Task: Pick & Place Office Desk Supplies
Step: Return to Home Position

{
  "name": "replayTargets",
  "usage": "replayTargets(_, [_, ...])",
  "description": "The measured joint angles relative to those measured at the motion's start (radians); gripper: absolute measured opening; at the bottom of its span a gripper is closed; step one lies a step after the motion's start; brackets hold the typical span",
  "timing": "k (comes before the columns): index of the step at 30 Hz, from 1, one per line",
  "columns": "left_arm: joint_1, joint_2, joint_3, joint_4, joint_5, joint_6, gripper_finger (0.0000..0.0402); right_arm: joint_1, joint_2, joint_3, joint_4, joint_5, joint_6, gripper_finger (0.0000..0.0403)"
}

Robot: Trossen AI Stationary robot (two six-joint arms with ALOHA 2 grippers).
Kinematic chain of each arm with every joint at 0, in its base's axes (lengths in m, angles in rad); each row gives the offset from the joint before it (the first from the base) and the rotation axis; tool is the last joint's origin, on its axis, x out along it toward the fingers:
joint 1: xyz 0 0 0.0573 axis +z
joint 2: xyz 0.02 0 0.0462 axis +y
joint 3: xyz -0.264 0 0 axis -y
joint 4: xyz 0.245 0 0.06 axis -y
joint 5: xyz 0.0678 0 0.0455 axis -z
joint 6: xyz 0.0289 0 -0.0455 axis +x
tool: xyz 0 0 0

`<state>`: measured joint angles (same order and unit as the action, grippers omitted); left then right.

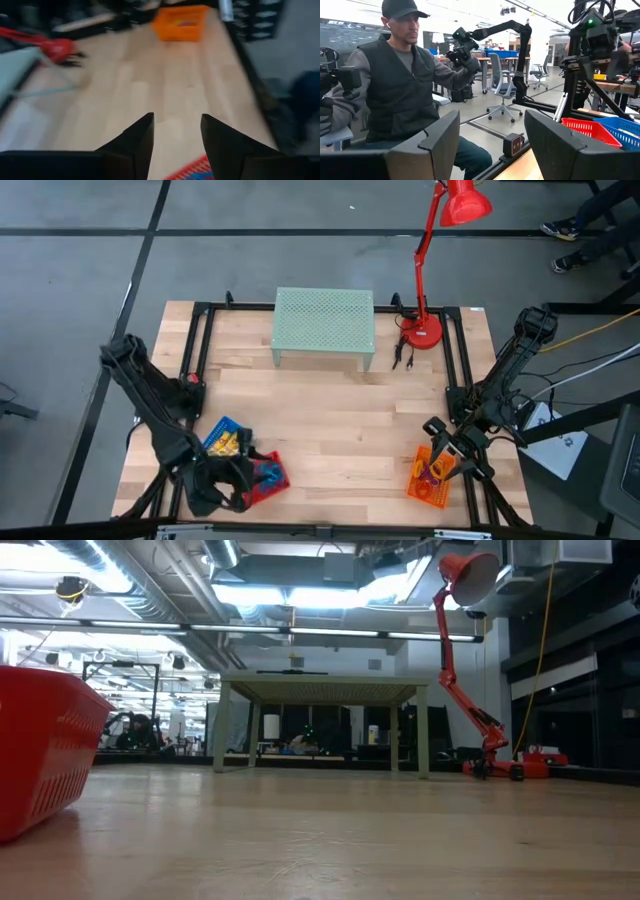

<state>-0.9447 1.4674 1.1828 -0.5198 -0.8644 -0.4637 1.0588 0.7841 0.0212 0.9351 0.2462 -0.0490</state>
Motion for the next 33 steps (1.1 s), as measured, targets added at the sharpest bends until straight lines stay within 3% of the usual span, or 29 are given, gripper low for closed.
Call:
replayTargets(3, [0.017,-0.021,0.0,0.054,0.146,0.094,0.0162,0.0,0.0,0.0,0.0,0.0,0.0,0.0225])
replayTargets(5, [0.024,-0.022,0.0,0.128,0.175,0.21,0.0161,0.0,0.0,0.0,0.0,0.0,0.001,0.0225])
replayTargets(8, [0.017,-0.022,0.0,0.212,0.176,0.363,0.0158,0.0,0.0,0.0,-0.006,0.0,0.017,0.0225])
replayTargets(11, [0.002,-0.022,0.0,0.264,0.143,0.411,0.0155,0.0,0.0,0.0,-0.009,0.0,0.043,0.0225])
replayTargets(16, [0.007,-0.022,0.0,0.17,0.084,0.472,0.0151,0.0,0.0,0.0,0.015,0.0,0.064,0.0225])
replayTargets(18, [0.011,-0.021,0.0,0.114,0.097,0.424,0.0151,0.0,0.0,0.001,0.024,0.0,0.043,0.0225])
replayTargets(22, [0.018,-0.021,0.0,0.128,0.209,0.155,0.015,0.0,0.0,0.001,0.032,0.0,0.011,0.0225])
replayTargets(25, [0.058,-0.029,-0.001,0.175,0.481,0.22,0.015,0.001,0.0,0.001,0.037,-0.01,0.027,0.0225])
replayTargets(29, [0.088,-0.07,-0.002,0.491,1.005,0.464,0.0149,0.002,0.0,0.001,0.043,-0.125,-0.002,0.0225])
replayTargets(31, [0.078,-0.103,0.003,0.55,1.243,0.619,0.0149,0.002,-0.001,0.001,0.041,-0.145,-0.011,0.0225])
replayTargets(32, [0.065,-0.121,0.002,0.513,1.289,0.67,0.0149,0.002,-0.001,0.001,0.036,-0.142,-0.009,0.0225])
replayTargets(33, [0.053,-0.139,0.001,0.456,1.272,0.685,0.015,0.002,-0.001,0.001,0.029,-0.133,-0.001,0.0225])
